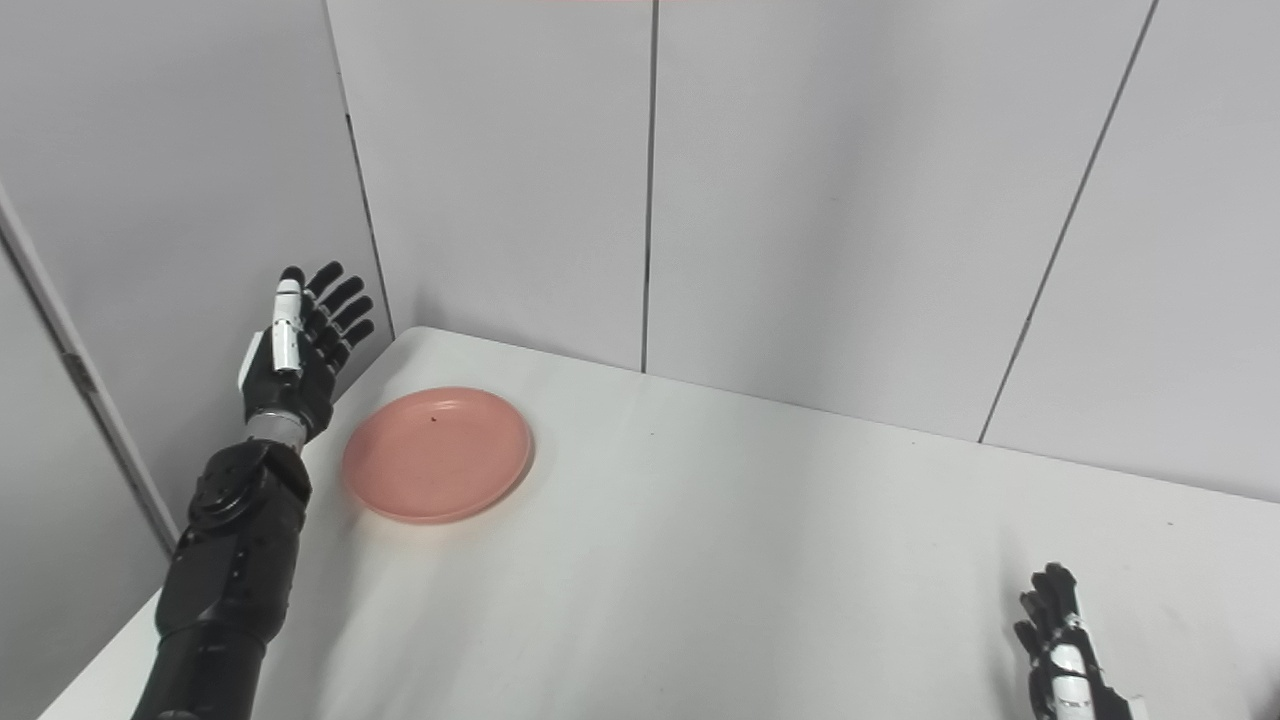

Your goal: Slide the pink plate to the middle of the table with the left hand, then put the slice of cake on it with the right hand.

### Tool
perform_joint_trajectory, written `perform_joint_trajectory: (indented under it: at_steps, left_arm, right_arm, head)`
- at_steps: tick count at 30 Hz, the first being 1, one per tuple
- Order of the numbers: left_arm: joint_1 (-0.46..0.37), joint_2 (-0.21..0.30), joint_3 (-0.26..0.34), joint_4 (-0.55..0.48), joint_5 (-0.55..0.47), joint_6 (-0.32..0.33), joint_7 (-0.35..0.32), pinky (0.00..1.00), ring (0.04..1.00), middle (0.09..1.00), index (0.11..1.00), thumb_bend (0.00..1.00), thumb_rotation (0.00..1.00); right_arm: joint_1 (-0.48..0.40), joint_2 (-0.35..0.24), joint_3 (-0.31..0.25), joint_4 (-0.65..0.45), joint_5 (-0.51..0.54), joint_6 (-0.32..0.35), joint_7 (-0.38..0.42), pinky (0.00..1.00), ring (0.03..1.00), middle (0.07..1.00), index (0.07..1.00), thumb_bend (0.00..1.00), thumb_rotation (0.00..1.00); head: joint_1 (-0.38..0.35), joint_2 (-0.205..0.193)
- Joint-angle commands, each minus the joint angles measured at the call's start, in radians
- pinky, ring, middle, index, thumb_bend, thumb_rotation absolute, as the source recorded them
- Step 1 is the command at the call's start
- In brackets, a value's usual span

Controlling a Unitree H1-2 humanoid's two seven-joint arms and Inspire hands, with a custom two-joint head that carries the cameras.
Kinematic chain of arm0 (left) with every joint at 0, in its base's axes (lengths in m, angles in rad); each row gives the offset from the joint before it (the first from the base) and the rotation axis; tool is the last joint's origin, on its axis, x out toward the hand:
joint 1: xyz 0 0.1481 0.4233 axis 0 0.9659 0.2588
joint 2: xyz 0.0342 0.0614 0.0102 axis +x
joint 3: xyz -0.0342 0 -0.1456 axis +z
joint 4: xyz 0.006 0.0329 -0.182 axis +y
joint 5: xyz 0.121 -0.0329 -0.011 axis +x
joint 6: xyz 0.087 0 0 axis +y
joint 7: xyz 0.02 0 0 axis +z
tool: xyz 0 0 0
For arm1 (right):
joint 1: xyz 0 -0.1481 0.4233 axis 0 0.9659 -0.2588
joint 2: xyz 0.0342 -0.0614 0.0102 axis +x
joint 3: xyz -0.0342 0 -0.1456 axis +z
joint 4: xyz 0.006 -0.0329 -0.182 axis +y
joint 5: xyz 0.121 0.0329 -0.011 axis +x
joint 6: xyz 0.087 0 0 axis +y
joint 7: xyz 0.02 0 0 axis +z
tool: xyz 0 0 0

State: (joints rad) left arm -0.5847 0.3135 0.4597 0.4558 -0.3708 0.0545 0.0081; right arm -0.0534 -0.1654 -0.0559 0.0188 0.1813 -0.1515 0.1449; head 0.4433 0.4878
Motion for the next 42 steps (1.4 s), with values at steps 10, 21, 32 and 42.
perform_joint_trajectory:
  at_steps: [10, 21, 32, 42]
  left_arm:
    - [-0.053, 0.082, 0.015, 0.026, -0.028, -0.032, -0.011, 0.88, 0.875, 0.875, 0.864, 0.40, 1.00]
    - [-0.010, 0.083, 0.017, 0.036, -0.043, -0.035, -0.016, 0.92, 0.900, 0.887, 0.876, 0.37, 1.00]
    - [0.014, 0.074, 0.027, 0.094, -0.058, -0.048, -0.023, 0.91, 0.895, 0.886, 0.862, 0.36, 1.00]
    - [0.026, 0.069, 0.036, 0.126, -0.075, -0.058, -0.039, 0.93, 0.904, 0.892, 0.878, 0.38, 1.00]
  right_arm:
    - [0.064, -0.012, -0.008, 0.069, 0.005, -0.012, 0.021, 1.00, 1.000, 1.000, 1.000, 0.37, 1.00]
    - [0.067, -0.010, -0.013, 0.052, 0.002, 0.002, 0.014, 1.00, 0.989, 0.987, 0.995, 0.38, 1.00]
    - [0.068, -0.016, -0.016, 0.054, 0.009, -0.001, 0.023, 1.00, 0.993, 0.991, 1.000, 0.37, 1.00]
    - [0.073, -0.018, -0.014, 0.037, 0.000, 0.011, 0.021, 1.00, 0.997, 0.996, 1.000, 0.36, 1.00]
  head:
    - [0.007, 0.004]
    - [0.011, 0.012]
    - [0.012, 0.019]
    - [0.012, 0.029]
